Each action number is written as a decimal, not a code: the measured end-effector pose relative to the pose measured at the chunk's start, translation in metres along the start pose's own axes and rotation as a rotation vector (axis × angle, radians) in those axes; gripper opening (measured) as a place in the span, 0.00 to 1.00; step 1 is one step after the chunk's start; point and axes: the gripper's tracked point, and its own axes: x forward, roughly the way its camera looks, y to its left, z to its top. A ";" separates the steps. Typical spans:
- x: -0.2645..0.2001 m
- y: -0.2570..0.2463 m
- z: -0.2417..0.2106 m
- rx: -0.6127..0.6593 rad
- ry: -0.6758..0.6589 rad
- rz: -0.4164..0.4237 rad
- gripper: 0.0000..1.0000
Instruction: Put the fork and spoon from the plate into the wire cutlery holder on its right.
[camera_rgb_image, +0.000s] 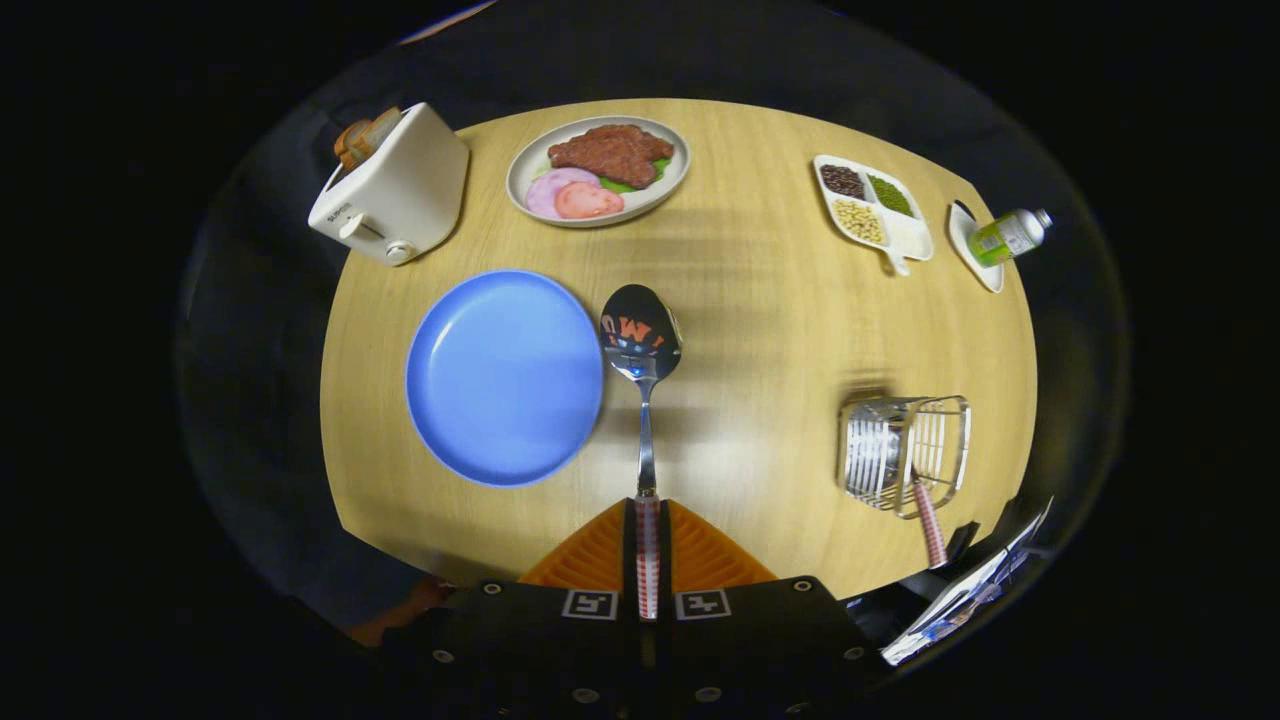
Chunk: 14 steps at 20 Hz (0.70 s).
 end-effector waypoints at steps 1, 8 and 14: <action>-0.007 -0.017 -0.002 -0.003 -0.005 -0.016 0.07; -0.042 -0.123 -0.014 0.008 -0.014 -0.080 0.07; -0.040 -0.175 -0.032 -0.087 0.056 -0.072 0.07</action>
